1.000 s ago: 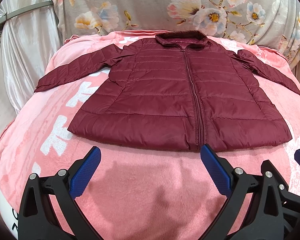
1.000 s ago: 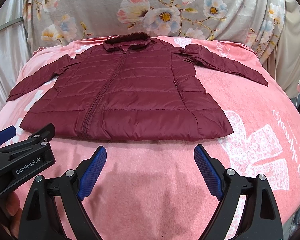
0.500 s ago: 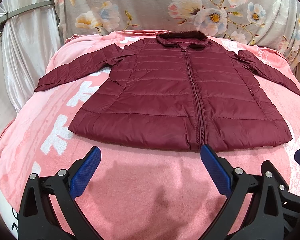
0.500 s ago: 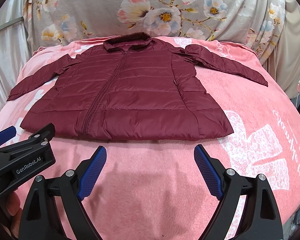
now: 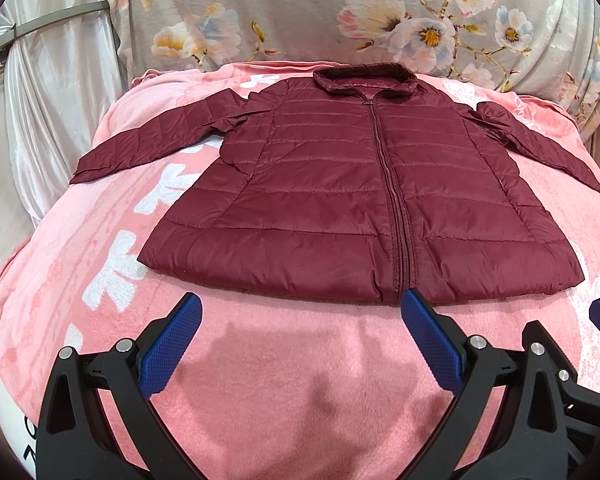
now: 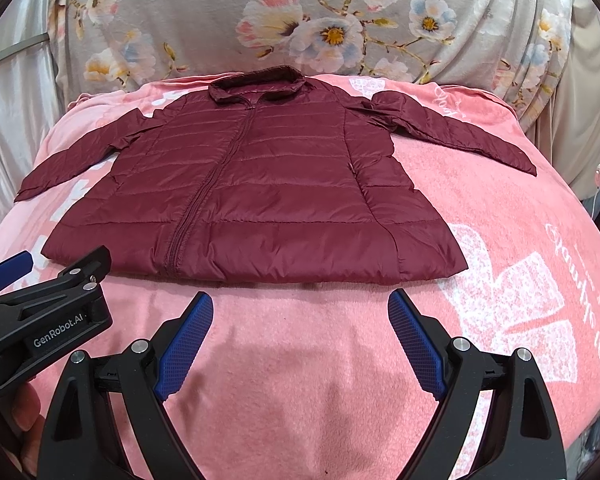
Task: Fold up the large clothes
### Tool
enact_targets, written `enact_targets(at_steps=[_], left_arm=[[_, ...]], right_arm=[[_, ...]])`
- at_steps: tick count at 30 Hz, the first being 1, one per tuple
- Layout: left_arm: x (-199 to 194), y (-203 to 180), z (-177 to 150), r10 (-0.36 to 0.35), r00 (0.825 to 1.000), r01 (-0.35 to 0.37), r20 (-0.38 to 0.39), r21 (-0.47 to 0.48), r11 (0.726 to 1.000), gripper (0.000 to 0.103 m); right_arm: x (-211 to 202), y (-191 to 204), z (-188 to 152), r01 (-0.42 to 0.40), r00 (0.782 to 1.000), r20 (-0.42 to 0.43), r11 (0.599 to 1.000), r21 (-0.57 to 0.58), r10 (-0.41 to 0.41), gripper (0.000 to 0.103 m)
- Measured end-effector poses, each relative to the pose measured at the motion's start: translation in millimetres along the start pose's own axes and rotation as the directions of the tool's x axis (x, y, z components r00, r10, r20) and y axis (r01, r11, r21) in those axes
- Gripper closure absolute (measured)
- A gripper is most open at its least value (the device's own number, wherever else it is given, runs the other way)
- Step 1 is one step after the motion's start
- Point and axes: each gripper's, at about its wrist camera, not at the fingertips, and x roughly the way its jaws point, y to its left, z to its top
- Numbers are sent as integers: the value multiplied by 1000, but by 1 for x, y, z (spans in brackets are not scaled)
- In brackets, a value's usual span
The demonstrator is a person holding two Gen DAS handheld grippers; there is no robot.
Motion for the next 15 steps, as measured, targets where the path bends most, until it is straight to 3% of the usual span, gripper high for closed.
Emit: enact_targets(at_steps=[15], left_arm=[[0,2,1,0,1000,0,0,-1,1000,6]], right_arm=[[0,2,2,1,1000,0,1000,-3,-1,16]])
